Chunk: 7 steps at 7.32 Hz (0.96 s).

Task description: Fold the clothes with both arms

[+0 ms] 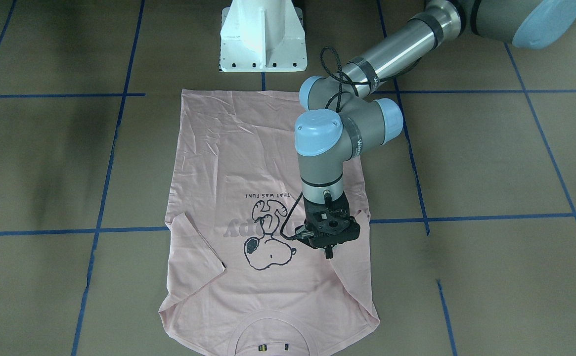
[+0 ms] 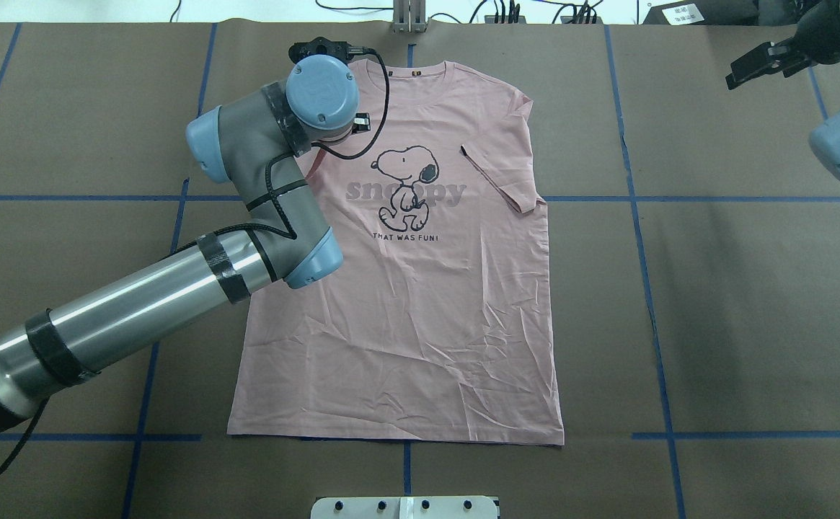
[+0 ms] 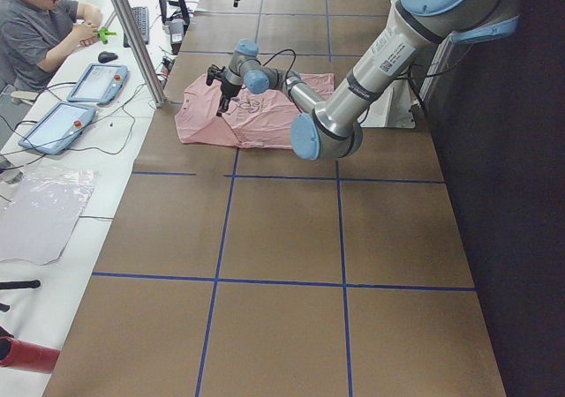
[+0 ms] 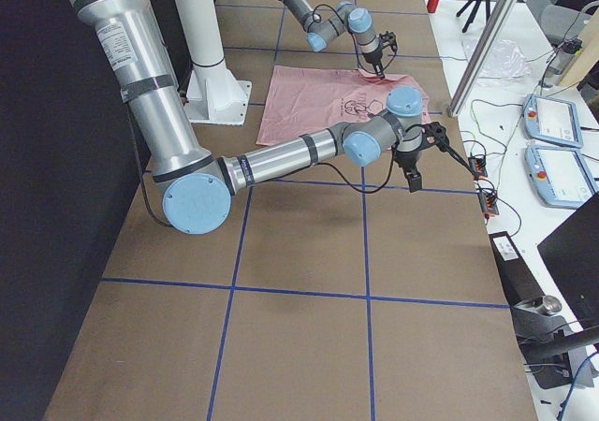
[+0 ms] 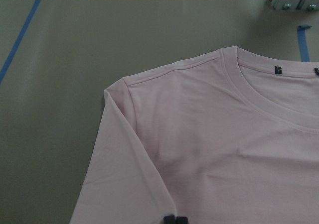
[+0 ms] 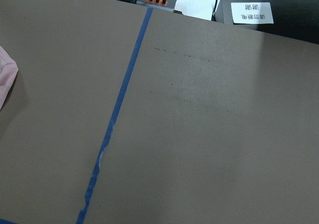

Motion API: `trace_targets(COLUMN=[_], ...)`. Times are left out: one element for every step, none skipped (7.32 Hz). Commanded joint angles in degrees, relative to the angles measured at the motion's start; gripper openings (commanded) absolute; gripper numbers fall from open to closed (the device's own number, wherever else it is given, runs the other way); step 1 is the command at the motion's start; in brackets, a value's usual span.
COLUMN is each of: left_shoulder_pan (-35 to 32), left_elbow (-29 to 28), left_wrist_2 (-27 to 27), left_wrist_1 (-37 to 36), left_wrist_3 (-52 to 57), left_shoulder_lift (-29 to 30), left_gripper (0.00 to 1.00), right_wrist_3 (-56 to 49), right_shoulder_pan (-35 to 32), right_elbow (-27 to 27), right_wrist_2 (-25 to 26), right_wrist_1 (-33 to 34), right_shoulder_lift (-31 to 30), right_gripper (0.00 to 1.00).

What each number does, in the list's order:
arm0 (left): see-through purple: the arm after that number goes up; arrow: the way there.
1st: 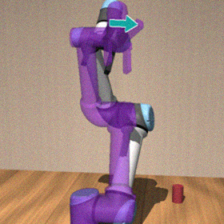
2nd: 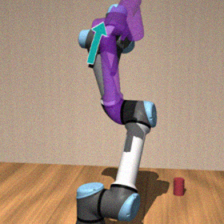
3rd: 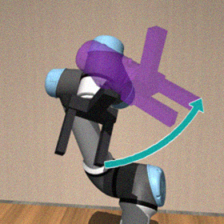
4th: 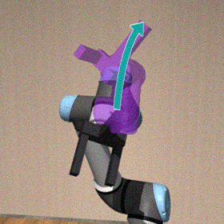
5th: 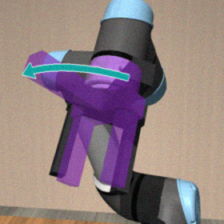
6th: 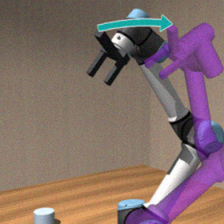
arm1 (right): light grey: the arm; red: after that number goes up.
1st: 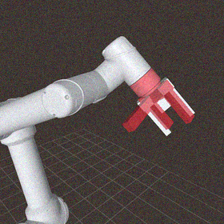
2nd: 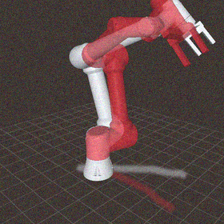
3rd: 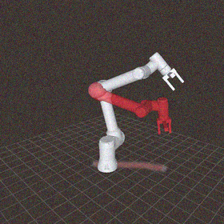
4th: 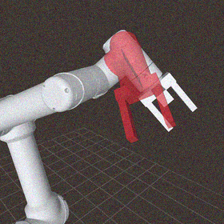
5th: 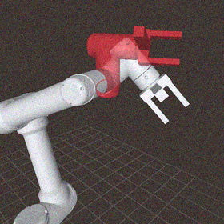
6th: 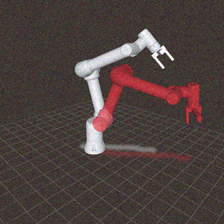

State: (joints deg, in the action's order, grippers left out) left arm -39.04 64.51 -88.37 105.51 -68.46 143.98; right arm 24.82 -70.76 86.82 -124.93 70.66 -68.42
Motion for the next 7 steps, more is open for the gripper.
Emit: trace_targets(left_shoulder_pan=[0.0,0.0,0.0,0.1,0.0,0.1,0.7], left_elbow=[-1.1,0.4,5.2,13.5,22.3,29.1,33.9], left_wrist_2=[0.0,-0.3,-0.6,-3.8,-7.0,-7.7,-8.7], left_wrist_1=[-0.3,0.0,0.2,0.0,0.1,-0.3,-0.1], left_wrist_3=[4.5,5.8,6.4,6.4,6.8,6.8,6.7], left_shoulder_lift=[0.3,0.0,-1.4,-6.1,-11.9,-15.5,-18.6], left_gripper=[0.99,1.00,1.00,1.00,1.00,1.00,1.00], right_wrist_3=[0.8,3.5,9.0,14.1,19.7,25.4,30.8], right_shoulder_pan=[0.3,0.6,2.4,4.6,6.8,10.4,15.4], right_elbow=[0.1,0.3,1.9,5.7,10.2,15.4,22.8], right_wrist_2=[-0.1,-0.2,-0.3,-0.1,-0.2,1.1,3.9], right_wrist_1=[0.0,-0.1,-0.1,-0.1,0.6,0.6,0.6], right_shoulder_lift=[0.5,0.7,0.7,-0.1,-0.6,-3.6,-8.4], right_gripper=[1.00,1.00,1.00,1.00,1.00,1.00,1.00])
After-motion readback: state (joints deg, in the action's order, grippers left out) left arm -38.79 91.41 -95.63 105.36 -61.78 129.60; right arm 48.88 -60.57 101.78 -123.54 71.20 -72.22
